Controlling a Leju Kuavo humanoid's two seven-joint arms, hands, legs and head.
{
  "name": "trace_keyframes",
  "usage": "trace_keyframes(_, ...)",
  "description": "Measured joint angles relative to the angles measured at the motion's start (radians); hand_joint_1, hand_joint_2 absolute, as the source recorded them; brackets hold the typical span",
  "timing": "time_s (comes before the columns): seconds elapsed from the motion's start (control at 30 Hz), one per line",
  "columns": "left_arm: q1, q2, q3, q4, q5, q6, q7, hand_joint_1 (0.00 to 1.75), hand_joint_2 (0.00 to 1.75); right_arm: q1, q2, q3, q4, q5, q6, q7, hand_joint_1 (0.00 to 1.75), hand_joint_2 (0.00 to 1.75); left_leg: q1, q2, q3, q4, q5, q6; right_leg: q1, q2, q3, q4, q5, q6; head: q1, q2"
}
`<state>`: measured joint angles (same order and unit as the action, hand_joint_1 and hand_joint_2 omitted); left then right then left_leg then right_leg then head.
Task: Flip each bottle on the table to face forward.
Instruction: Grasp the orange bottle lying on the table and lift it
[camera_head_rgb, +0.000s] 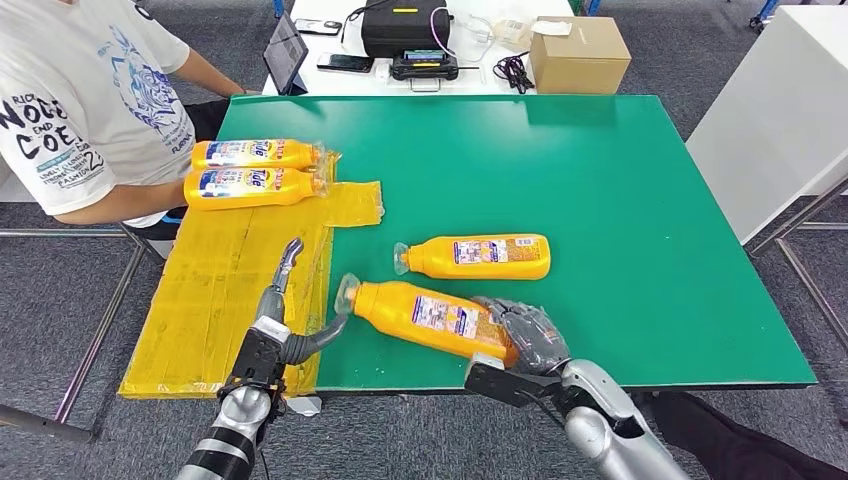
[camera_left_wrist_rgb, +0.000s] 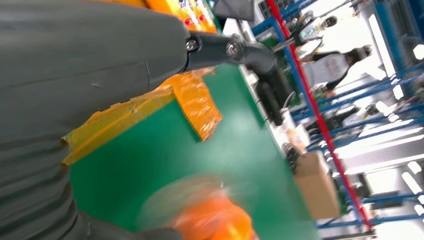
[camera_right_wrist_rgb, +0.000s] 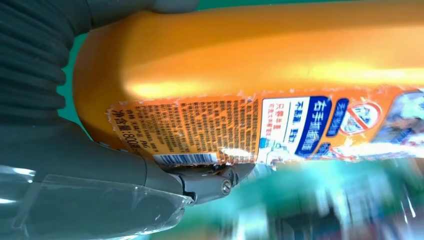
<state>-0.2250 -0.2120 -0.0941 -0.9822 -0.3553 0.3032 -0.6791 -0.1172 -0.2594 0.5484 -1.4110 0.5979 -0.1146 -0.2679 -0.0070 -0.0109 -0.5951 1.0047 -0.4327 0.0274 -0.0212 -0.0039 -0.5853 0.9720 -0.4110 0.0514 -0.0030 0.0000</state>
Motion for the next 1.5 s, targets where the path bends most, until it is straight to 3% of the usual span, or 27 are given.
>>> trace_keyframes(0.17, 0.122, -0.021, 0.037, -0.196, 0.105, -0.116, 0.034, 0.0, 1.75, 0.16, 0.135, -0.157, -0.233, 0.064, -0.18, -0.04, 1.75, 1.75, 0.001, -0.002, -0.004, 0.0, 0.0, 0.0, 0.0, -0.001, -0.003, 0.0, -0.001, -0.001, 0.001, 0.0)
trace_keyframes(0.27, 0.164, -0.032, 0.046, -0.278, 0.135, -0.151, 0.06, 0.0, 1.75, 0.229, 0.191, -0.209, -0.326, 0.089, -0.228, -0.056, 1.75, 1.75, 0.0, -0.002, -0.006, 0.0, -0.001, 0.0, 0.0, 0.0, -0.005, 0.0, -0.001, -0.001, 0.001, 0.0)
trace_keyframes(0.57, 0.2, -0.046, 0.061, -0.369, 0.188, -0.166, 0.072, 0.0, 1.75, 0.297, 0.26, -0.267, -0.421, 0.099, -0.274, -0.074, 1.75, 1.75, 0.0, -0.001, -0.004, 0.0, 0.0, 0.001, -0.001, 0.0, -0.004, -0.001, -0.001, -0.001, 0.001, 0.0)
trace_keyframes(0.7, 0.204, -0.05, 0.068, -0.381, 0.294, -0.259, 0.141, 0.0, 1.75, 0.311, 0.272, -0.275, -0.432, 0.103, -0.284, -0.074, 1.75, 1.75, 0.0, 0.0, -0.004, 0.0, 0.0, 0.001, -0.001, 0.0, -0.005, 0.0, -0.001, -0.001, 0.0, 0.0)
trace_keyframes(0.87, 0.193, -0.046, 0.041, -0.327, 0.515, -0.532, 0.272, 0.0, 1.75, 0.299, 0.292, -0.283, -0.363, 0.062, -0.281, -0.162, 1.74, 1.75, 0.0, 0.0, -0.005, 0.0, -0.001, 0.001, -0.001, 0.0, -0.004, 0.0, -0.001, -0.001, 0.001, 0.0)
trace_keyframes(0.97, 0.185, -0.038, 0.004, -0.275, 0.586, -0.622, 0.302, 0.0, 1.75, 0.284, 0.32, -0.283, -0.273, 0.039, -0.281, -0.222, 1.74, 1.75, 0.0, 0.0, -0.005, 0.0, -0.001, 0.001, -0.001, 0.0, -0.004, 0.0, -0.001, -0.001, 0.001, 0.0)
trace_keyframes(1.3, 0.18, -0.011, -0.091, -0.198, 0.641, -0.664, 0.325, 0.0, 1.75, 0.236, 0.396, -0.203, -0.039, 0.009, -0.275, -0.274, 1.75, 1.75, 0.0, 0.0, -0.005, 0.0, 0.0, 0.001, 0.0, 0.0, -0.005, 0.0, -0.001, -0.001, 0.001, 0.0)
trace_keyframes(1.5, 0.169, -0.002, -0.106, -0.174, 0.657, -0.643, 0.323, 0.0, 1.75, 0.206, 0.435, -0.115, 0.066, -0.093, -0.173, -0.276, 1.75, 1.75, 0.0, 0.0, -0.005, -0.001, 0.0, 0.001, 0.0, 0.0, -0.005, 0.0, -0.001, -0.001, 0.001, 0.0)
